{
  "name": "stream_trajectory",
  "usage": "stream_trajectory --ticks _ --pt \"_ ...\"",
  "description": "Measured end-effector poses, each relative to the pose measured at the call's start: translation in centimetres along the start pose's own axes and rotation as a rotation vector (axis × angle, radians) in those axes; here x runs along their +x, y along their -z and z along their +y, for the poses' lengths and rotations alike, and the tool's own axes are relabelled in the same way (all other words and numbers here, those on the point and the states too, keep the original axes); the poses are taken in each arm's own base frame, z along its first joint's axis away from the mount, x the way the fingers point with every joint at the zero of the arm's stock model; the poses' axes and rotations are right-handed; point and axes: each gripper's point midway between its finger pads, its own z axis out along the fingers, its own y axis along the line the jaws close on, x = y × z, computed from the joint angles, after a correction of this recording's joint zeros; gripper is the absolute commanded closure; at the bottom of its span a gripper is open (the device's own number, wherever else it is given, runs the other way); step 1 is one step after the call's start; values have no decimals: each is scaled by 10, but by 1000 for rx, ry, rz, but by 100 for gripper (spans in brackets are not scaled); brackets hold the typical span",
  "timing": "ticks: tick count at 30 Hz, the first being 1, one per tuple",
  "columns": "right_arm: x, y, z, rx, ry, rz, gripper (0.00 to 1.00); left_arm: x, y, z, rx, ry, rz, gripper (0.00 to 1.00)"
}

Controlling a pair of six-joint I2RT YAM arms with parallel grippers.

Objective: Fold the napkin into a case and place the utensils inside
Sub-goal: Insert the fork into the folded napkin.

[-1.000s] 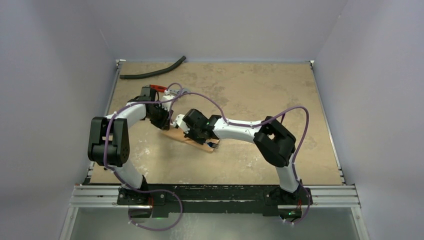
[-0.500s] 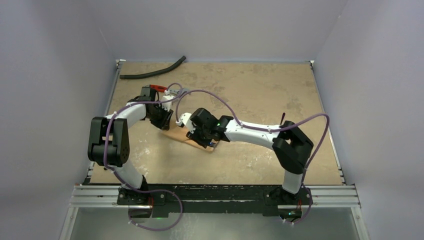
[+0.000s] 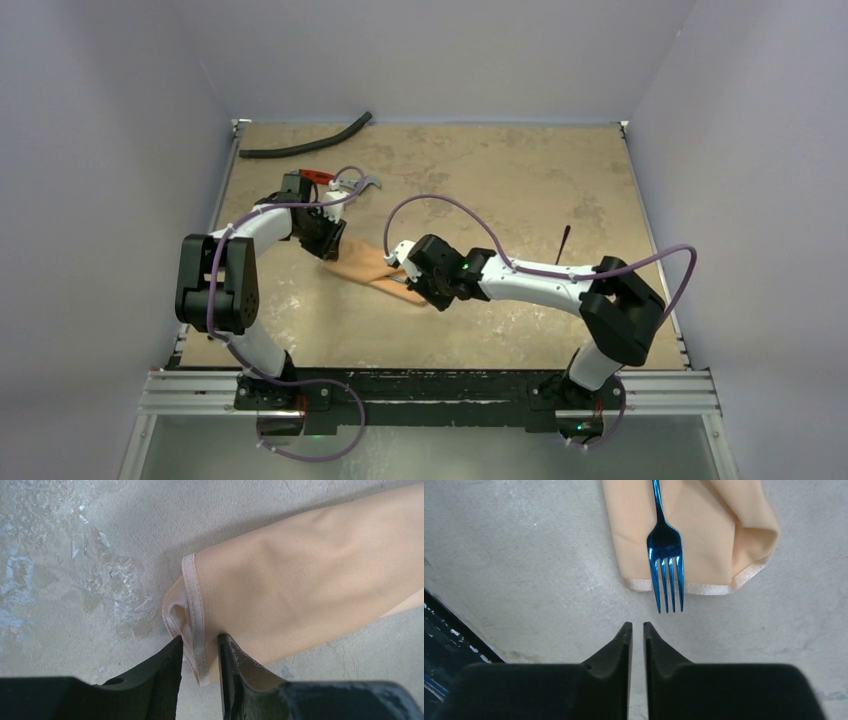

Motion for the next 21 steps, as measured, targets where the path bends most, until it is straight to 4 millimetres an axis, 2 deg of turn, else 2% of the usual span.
stream_trajectory --ticks 3,12,17,21 --pt "4 0 -1 9 -15 12 94 0 0 0 1 1 2 69" --pt "1 -10 -6 38 -17 25 98 1 0 0 2 1 2 70" --pt "-10 -22 -8 47 -6 30 100 1 0 -1 2 1 3 70" --pt "-28 -26 -9 50 6 3 100 1 1 -1 3 2 5 70"
